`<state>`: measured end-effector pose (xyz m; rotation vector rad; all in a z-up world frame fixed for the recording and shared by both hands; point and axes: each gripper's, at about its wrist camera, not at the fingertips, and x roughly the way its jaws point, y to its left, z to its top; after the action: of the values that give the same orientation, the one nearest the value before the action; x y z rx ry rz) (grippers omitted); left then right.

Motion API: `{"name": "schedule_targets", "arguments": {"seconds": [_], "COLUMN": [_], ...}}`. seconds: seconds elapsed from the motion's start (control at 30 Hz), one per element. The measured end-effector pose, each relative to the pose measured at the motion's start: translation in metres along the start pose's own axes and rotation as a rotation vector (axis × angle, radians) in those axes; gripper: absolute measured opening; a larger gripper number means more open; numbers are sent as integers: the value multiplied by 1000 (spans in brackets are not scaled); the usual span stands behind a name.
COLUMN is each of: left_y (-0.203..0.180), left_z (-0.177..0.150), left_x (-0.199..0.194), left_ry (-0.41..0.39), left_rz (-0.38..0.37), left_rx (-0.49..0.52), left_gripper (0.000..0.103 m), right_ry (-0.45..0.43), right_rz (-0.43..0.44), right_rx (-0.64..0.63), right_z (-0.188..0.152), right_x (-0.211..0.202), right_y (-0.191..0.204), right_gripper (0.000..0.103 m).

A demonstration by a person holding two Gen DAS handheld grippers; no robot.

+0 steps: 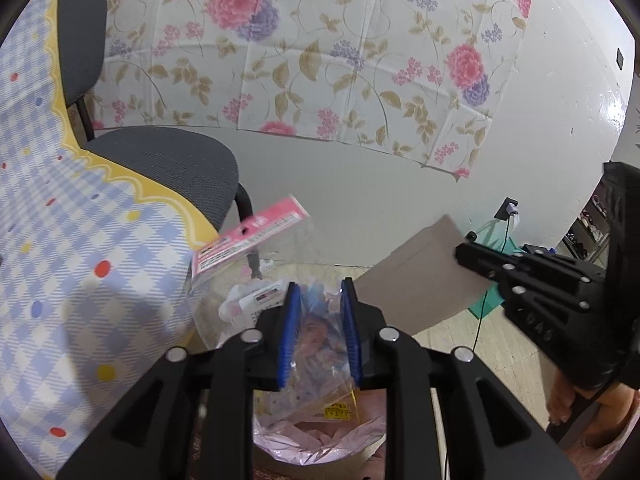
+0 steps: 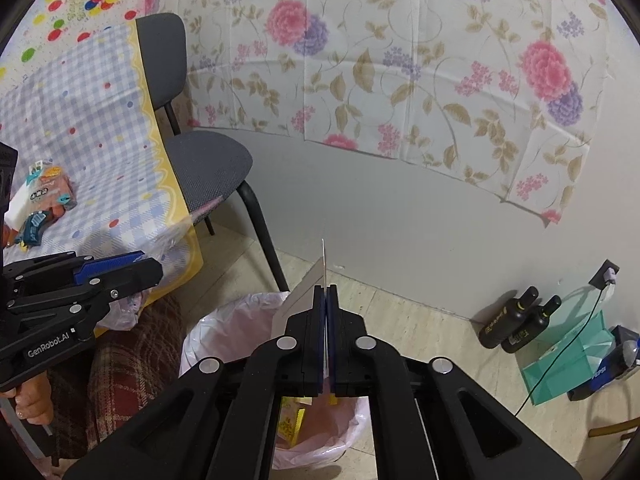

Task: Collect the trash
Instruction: 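Carry the card and plastic bag to the wastebasket and open both tools, then move both tools back over the remaining trash on the chair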

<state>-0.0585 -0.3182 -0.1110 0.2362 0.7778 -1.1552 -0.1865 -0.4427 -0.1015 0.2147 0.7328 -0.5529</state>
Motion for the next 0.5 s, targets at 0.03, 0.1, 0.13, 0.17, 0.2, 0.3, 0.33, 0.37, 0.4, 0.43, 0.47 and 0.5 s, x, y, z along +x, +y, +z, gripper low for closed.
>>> {"name": "schedule_targets", "arguments": {"seconds": [0.03, 0.1, 0.13, 0.17, 0.2, 0.3, 0.33, 0.37, 0.4, 0.43, 0.47, 0.5], "left_y": [0, 0, 0, 1, 3, 7, 8, 9, 10, 11, 14, 17], "left_z": [0, 1, 2, 2, 2, 3, 4, 3, 3, 3, 3, 3], "left_x": [1, 1, 1, 1, 1, 2, 1, 0, -2, -3, -6, -9], "left_ry": [1, -3, -5, -5, -5, -5, -7, -11, -13, -15, -18, -23], "left_rz": [-3, -8, -8, -13, -16, -37, -38, -34, -29, -24, -18, -13], "left_rx": [0, 0, 0, -3, -9, -36, -40, -40, -39, -40, -44, -51], "left_gripper": [30, 38, 40, 40, 40, 40, 40, 40, 40, 40, 40, 40], "right_ry": [2, -1, -7, -15, -18, -30, -34, -41, -43, -47, -49, -52], "right_rz": [7, 22, 22, 20, 19, 17, 16, 16, 16, 19, 22, 26], "right_rx": [4, 6, 4, 0, -1, 3, 6, 9, 9, 10, 11, 12], "right_z": [1, 2, 3, 4, 5, 9, 9, 10, 10, 10, 11, 11], "right_x": [2, 3, 2, 0, -1, -5, -7, -9, -10, -12, -13, -15], "right_y": [0, 1, 2, 2, 3, 2, 2, 1, 2, 3, 3, 4], "right_gripper": [9, 21, 25, 26, 27, 27, 27, 27, 27, 29, 29, 30]}}
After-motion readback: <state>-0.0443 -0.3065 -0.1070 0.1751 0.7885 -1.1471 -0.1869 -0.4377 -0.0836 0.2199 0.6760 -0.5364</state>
